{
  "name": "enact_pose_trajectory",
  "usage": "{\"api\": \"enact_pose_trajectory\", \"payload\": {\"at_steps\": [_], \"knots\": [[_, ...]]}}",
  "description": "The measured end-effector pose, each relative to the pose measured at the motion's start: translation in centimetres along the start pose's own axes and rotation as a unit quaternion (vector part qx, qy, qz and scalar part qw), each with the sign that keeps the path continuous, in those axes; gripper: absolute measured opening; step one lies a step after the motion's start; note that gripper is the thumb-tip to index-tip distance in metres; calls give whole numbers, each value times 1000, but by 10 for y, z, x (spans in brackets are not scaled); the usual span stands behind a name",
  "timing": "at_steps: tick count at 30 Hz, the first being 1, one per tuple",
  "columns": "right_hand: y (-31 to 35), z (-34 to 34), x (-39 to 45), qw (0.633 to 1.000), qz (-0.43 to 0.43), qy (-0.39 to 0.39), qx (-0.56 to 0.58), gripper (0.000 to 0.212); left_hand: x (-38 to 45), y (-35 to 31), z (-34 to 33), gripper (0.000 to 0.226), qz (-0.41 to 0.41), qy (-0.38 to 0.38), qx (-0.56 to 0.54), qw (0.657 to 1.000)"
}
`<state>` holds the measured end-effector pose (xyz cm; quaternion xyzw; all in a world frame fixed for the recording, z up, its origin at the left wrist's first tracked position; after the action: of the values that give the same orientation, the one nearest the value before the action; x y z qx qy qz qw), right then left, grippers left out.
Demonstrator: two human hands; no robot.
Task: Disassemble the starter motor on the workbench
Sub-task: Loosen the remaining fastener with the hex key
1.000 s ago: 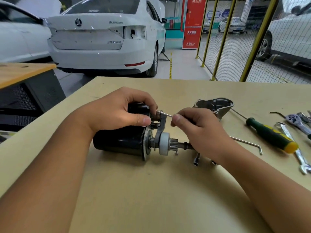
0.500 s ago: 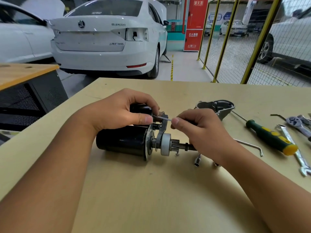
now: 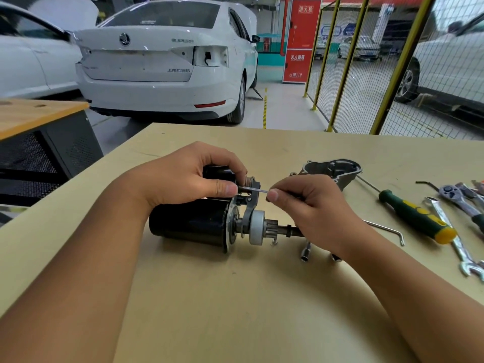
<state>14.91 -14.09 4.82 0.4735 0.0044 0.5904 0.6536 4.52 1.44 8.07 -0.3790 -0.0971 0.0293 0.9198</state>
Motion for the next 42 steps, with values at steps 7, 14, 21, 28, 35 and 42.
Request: {"api": "enact_pose_trajectory", "payload": {"at_steps": [7, 14, 21, 28, 35, 42], "knots": [[27, 3, 7, 962, 155, 13, -226, 30, 4, -8, -9, 6, 8, -35, 50, 998], [27, 1, 5, 972, 122, -4, -202, 27, 8, -7, -11, 11, 19, -43, 70, 996], [29, 1, 9, 963, 140, 18, -232, 23, 9, -10, -18, 13, -2, -28, 76, 997], [9, 15, 4, 992, -28, -74, -100, 34, 12, -10, -21, 13, -1, -45, 84, 995], [-23, 34, -13, 955, -291, -38, 42, 68, 12, -4, -16, 17, 24, -66, 84, 994], [-23, 21, -17, 916, -322, -45, 235, 43, 11, -5, -15, 17, 25, -73, 90, 993]]}}
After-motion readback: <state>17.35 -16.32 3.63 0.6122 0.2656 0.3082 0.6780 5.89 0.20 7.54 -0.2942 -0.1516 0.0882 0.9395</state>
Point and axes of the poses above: each hand's wrist, its own x-axis towards the middle knuckle, its own z-axis out of the back of the hand, y = z × x, the point moved 7 cm from there along x, towards the middle knuckle, and after that the axes turned 6 degrees about z, right-handed, at the moved point
